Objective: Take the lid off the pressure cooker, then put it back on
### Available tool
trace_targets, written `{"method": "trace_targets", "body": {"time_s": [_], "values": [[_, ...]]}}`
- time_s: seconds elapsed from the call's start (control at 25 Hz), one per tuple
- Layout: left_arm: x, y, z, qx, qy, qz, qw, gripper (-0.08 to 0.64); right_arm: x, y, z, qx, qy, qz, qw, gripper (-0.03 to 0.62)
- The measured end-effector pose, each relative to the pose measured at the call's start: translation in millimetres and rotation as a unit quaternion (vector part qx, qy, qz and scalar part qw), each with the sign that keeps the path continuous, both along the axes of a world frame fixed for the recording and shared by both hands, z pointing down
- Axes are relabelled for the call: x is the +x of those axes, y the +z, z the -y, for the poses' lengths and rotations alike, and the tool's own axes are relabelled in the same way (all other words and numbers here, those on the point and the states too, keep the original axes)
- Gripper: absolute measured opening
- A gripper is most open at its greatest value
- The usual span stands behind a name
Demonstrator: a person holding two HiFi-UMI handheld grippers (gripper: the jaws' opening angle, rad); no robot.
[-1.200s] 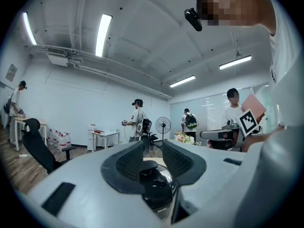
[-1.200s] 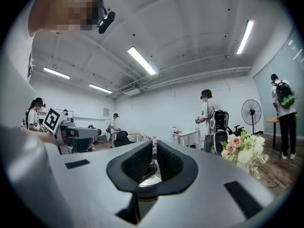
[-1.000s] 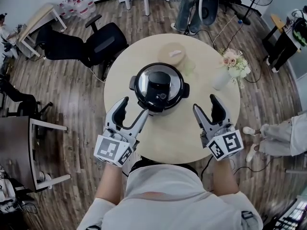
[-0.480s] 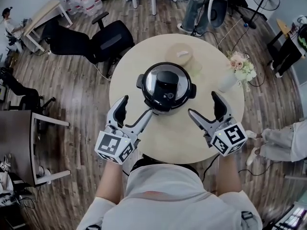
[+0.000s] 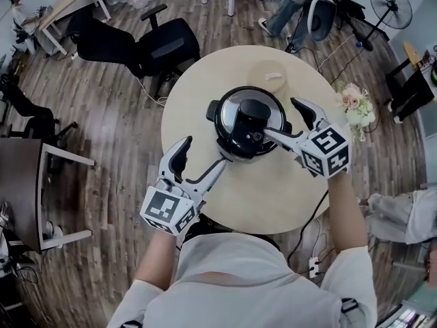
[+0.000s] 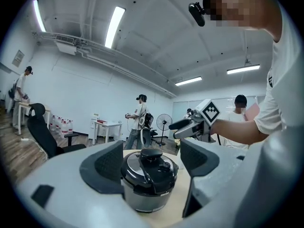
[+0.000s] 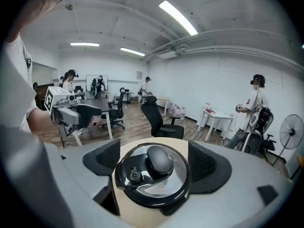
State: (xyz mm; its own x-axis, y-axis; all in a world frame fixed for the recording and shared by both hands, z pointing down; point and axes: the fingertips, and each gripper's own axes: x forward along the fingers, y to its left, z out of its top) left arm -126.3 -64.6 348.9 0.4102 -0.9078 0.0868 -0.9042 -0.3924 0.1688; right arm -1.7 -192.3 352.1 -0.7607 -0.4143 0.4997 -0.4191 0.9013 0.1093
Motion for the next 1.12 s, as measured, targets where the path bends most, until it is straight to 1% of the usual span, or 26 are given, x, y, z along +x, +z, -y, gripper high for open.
{"method": "trace_targets", "body": {"time_s": [0.12, 0.24, 0.32, 0.44, 0.6, 0.68, 0.8, 0.96, 1.12], "values": [[-6.4, 3.7, -1.0, 0.000, -0.003, -0.005, 1.0000, 0.360, -20.2, 18.9, 12.8, -0.044, -0.032, -0.036, 0.998, 0.446], [-14.0, 5.9, -0.2, -0.002, -0.006, -0.010, 0.9999, 0.360, -37.1, 43.2, 25.9, -0.082, -0.058, -0.083, 0.991, 0.446], [-18.0, 8.3, -0.1, -0.005, -0.008, -0.012, 0.9999, 0.360, -44.5, 61.6, 33.9, -0.097, -0.072, -0.124, 0.985, 0.446], [-23.4, 13.2, -1.7, -0.009, -0.011, -0.017, 0.9997, 0.359, -52.4, 86.9, 44.5, -0.108, -0.085, -0.186, 0.973, 0.446], [-26.3, 19.8, -4.5, -0.015, -0.012, -0.026, 0.9995, 0.359, -58.9, 113.0, 55.3, -0.119, -0.104, -0.255, 0.954, 0.446], [-27.3, 22.1, -6.2, -0.017, -0.013, -0.029, 0.9993, 0.360, -61.3, 122.3, 56.2, -0.137, -0.113, -0.275, 0.945, 0.446], [-31.0, 24.9, -8.9, -0.018, -0.016, -0.034, 0.9991, 0.360, -63.4, 131.8, 50.7, -0.170, -0.124, -0.290, 0.934, 0.446], [-37.7, 27.7, -10.6, -0.020, -0.022, -0.037, 0.9989, 0.360, -64.8, 137.3, 47.6, -0.166, -0.136, -0.313, 0.925, 0.446], [-38.5, 30.7, -10.9, -0.022, -0.022, -0.037, 0.9988, 0.359, -64.9, 139.7, 47.4, -0.167, -0.141, -0.325, 0.920, 0.445]]}}
